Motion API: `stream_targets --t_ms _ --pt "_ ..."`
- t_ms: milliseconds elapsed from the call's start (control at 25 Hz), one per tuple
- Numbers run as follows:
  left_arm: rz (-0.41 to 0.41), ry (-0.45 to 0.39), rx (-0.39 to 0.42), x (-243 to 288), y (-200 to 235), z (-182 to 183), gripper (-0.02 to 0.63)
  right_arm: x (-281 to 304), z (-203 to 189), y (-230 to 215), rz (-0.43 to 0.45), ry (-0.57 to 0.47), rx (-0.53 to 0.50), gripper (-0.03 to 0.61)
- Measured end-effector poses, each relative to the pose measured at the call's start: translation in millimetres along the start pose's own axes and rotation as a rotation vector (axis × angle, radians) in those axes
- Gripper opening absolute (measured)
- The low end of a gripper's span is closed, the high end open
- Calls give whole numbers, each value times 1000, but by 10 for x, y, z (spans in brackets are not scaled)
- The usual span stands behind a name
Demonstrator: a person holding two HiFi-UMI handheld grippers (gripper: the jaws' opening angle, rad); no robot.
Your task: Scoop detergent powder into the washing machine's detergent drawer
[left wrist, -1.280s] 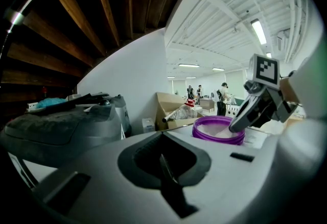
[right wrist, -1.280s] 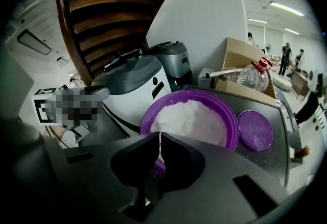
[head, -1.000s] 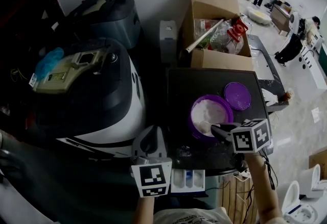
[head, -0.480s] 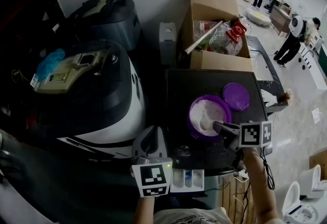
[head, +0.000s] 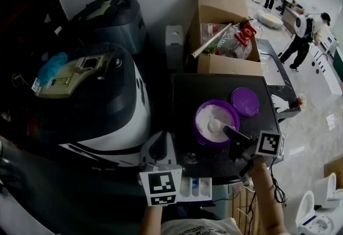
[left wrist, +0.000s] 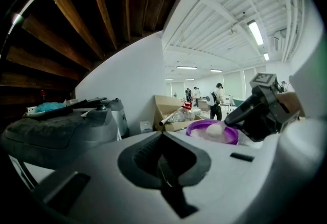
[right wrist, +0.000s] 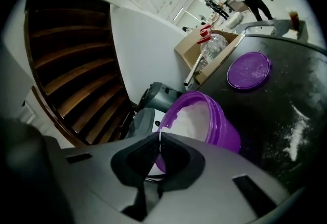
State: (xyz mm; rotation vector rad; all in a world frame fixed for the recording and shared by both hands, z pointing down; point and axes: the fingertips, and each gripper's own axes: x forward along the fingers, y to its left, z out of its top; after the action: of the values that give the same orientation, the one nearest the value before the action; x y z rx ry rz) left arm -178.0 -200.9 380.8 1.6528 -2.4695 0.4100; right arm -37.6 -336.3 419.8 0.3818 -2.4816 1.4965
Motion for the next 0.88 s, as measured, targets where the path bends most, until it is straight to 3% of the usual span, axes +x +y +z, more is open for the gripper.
stream_targets --t_ms 320,880 --pt "-9 -7 0 -14 -59 21 2 -30 -33 -19 162 -124 263 20" --pt "7 -6 -10 -185 -102 -27 2 -148 -206 152 280 -178 319 20"
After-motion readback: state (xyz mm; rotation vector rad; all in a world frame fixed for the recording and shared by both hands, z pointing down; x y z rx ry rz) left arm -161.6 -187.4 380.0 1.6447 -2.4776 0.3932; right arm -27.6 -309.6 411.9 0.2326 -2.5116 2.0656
